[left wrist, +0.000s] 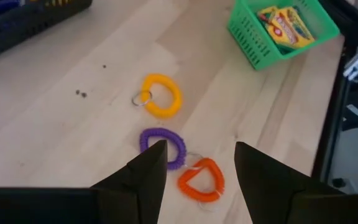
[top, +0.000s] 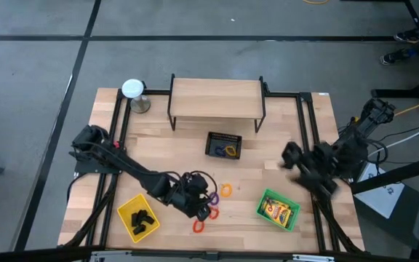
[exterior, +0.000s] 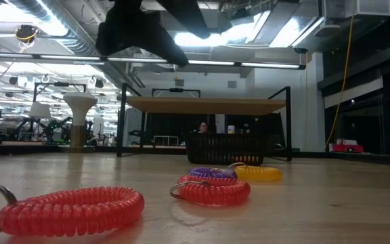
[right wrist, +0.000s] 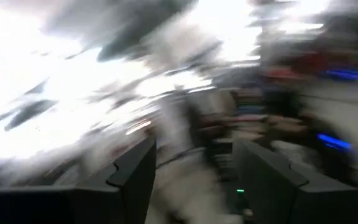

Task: Pick & Place Office Desk Supplies
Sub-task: Put the bottom orange spring keychain into the black basket

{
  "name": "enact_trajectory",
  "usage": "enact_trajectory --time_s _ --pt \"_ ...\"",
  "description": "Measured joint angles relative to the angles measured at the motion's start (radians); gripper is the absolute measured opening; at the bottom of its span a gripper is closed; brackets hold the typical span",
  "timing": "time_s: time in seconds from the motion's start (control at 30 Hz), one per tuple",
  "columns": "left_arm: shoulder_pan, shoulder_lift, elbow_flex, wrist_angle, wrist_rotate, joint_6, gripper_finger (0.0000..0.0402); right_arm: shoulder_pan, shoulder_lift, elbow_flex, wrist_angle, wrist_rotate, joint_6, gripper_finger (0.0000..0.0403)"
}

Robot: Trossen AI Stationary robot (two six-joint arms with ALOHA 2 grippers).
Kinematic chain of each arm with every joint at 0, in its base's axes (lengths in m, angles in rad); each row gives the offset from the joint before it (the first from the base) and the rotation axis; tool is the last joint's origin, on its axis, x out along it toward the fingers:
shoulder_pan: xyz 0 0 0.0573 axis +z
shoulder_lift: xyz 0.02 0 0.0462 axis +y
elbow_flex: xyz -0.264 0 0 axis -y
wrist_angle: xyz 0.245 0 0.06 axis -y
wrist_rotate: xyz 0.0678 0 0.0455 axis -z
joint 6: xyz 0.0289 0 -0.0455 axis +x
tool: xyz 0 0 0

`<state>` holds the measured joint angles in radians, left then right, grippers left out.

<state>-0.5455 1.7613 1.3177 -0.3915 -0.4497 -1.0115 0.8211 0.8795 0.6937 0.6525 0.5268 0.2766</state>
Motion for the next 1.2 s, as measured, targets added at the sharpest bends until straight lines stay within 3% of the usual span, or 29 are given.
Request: enact_trajectory --time_s 0.07,0.17,0.5,0.73,0.83,0.97,1.2 --pt "-0.007 0.002 -0.001 0.004 0.004 0.0 0.0185 0.002 0.0 0.0 -0.006 -0.199 -0.042 0.0214" --pt "-0.012 0.006 0.0 0.006 0.005 -0.01 0.0185 0.001 -0.051 0.0 -0.139 -0.302 -0.033 0.0214" --pt "-0.007 0.007 0.0 0.007 -0.001 -0.052 0.0185 0.014 -0.538 0.0 -0.619 -0.299 -0.127 0.0214" --pt "-0.001 0.007 0.0 -0.021 -0.051 -0.141 0.0185 0.015 -0.615 -0.003 -0.794 -0.305 -0.092 0.0214" --pt "-0.001 0.007 0.0 -0.038 -0.052 -0.18 0.0185 0.015 -0.617 -0.063 -0.718 -0.305 -0.076 0.0214" --pt "-0.001 0.007 0.0 -0.039 -0.053 -0.19 0.0184 0.015 -0.65 -0.238 -0.515 -0.36 -0.029 0.0214" --pt "-0.001 0.012 0.0 -0.042 -0.021 -0.201 0.0184 0.015 -0.829 -0.491 -0.31 -0.359 -0.069 0.0214"
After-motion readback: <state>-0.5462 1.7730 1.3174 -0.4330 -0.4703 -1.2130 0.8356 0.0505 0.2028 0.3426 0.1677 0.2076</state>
